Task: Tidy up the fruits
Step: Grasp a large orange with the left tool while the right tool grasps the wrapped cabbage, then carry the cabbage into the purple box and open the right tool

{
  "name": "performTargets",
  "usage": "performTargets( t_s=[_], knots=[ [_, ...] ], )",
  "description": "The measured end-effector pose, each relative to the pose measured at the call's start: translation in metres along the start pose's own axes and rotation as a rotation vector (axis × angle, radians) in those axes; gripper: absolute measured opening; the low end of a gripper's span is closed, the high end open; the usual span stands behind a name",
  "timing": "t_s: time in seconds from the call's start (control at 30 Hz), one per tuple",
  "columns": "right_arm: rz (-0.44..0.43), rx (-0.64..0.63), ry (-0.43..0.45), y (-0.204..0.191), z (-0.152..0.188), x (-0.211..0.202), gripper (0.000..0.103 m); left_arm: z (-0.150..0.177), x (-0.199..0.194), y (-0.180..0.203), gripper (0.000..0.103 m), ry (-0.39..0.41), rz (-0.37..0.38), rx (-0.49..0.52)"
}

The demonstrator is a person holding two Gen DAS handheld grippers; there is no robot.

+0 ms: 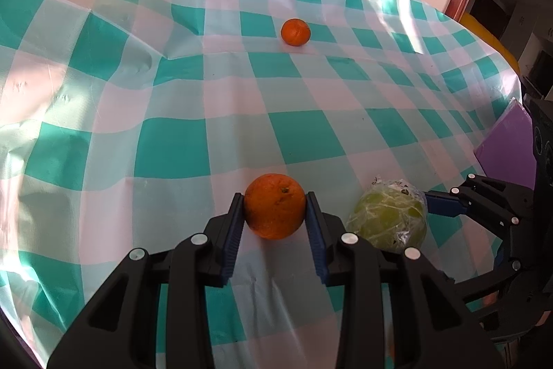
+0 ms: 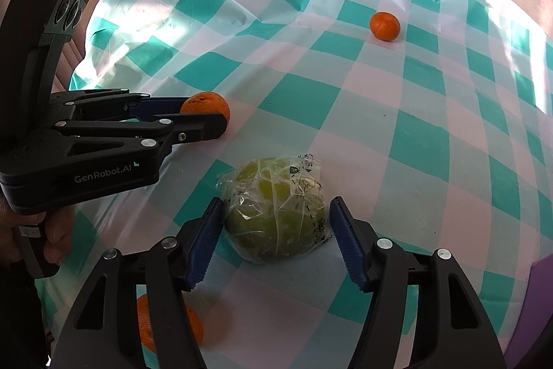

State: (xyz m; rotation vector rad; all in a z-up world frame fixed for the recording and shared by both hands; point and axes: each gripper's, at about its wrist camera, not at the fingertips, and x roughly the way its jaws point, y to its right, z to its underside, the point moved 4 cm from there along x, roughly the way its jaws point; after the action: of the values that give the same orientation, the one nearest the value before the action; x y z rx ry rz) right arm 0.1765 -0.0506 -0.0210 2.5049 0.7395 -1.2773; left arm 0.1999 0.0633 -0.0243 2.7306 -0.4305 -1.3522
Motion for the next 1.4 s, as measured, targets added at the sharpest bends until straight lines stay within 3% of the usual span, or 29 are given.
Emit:
performTargets(
  t_s=[0.33,0.8,1.4],
  knots=[
    [-0.001,0.022,0.006,0.003,0.004,-0.009,0.056,0.000,-0.011,0.002,0.035,0.010,-0.017,0.010],
    [0.001,0.079,0.102,0.020,0.003,-0.060,0.056,-0.010,-0.047,0.032,0.035,0.055,-0.039,0.065],
    [0.052,0.216,0.300,0.089,0.021,-0.179,0.056,-0.041,-0.071,0.131,0.035,0.113,-0.009,0.229]
  ],
)
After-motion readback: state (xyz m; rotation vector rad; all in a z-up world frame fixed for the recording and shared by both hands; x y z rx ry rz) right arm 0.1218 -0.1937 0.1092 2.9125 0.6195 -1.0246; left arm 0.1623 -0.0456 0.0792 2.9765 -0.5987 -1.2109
